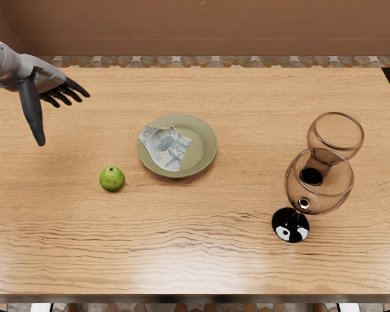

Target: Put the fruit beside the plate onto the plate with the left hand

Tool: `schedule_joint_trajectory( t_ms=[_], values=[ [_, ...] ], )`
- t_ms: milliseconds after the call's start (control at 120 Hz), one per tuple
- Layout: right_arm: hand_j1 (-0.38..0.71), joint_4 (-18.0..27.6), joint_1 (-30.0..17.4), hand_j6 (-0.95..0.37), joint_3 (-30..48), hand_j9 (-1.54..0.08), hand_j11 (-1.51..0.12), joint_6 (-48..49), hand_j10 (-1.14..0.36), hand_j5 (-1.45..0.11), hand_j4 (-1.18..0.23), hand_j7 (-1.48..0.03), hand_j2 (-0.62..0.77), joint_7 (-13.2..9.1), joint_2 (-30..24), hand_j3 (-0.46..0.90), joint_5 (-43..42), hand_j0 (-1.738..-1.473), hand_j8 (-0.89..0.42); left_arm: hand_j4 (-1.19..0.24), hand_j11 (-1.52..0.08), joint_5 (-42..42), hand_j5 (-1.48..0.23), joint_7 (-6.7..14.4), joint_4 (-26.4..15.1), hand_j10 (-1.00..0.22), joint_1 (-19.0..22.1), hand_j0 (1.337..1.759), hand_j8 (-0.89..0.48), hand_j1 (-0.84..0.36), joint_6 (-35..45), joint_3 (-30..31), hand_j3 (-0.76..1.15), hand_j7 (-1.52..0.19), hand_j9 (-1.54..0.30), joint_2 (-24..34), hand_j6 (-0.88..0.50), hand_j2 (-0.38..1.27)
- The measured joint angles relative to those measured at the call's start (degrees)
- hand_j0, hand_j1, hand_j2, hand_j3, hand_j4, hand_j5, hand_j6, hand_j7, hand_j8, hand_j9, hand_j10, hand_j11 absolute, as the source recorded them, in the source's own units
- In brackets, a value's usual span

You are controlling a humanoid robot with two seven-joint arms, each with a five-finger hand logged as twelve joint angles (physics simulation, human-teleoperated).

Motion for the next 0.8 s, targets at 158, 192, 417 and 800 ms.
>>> schedule_joint_trajectory(
  t_ms=[158, 192, 417, 800],
  values=[
    [-0.35, -0.2, 0.4, 0.00, -0.1, 0.00, 0.00, -0.3, 0.00, 0.00, 0.00, 0.00, 0.00, 0.0, 0.0, 0.00, 0.1, -1.658, 0.00, -0.06, -0.08, 0.0, -0.08, 0.0, 0.0, -0.06, 0.3, 1.658, -0.06, 0.28, 0.0, -0.6, 0.00, -0.08, -0.08, -0.4, -0.06, 0.01],
    [-0.35, -0.2, 0.4, 0.00, -0.1, 0.00, 0.00, -0.3, 0.00, 0.00, 0.00, 0.00, 0.00, 0.0, 0.0, 0.00, 0.1, -1.658, 0.00, -0.06, -0.08, 0.0, -0.08, 0.0, 0.0, -0.06, 0.3, 1.658, -0.06, 0.27, 0.0, -0.6, 0.00, -0.08, -0.08, -0.2, -0.06, 0.01],
    [-0.35, -0.2, 0.3, 0.00, -0.2, 0.00, 0.00, -0.4, 0.00, 0.00, 0.00, 0.00, 0.00, 0.0, 0.0, 0.00, 0.1, -1.658, 0.00, -0.08, -0.11, 0.0, -0.11, 1.7, -0.3, -0.08, -1.5, 1.658, -0.08, 0.25, 0.0, -3.4, 0.00, -0.11, -0.11, -4.0, -0.08, 0.02],
    [-0.35, -0.2, 0.3, 0.00, -0.3, 0.00, 0.00, -0.4, 0.00, 0.00, 0.00, 0.00, 0.00, 0.0, 0.0, 0.00, 0.1, -1.658, 0.00, -0.06, -0.08, -9.7, -0.08, 20.2, -26.8, -0.06, -4.7, 1.658, -0.06, 0.28, 39.0, -12.1, 0.00, -0.08, -0.08, -18.2, -0.06, 0.01]
  ],
)
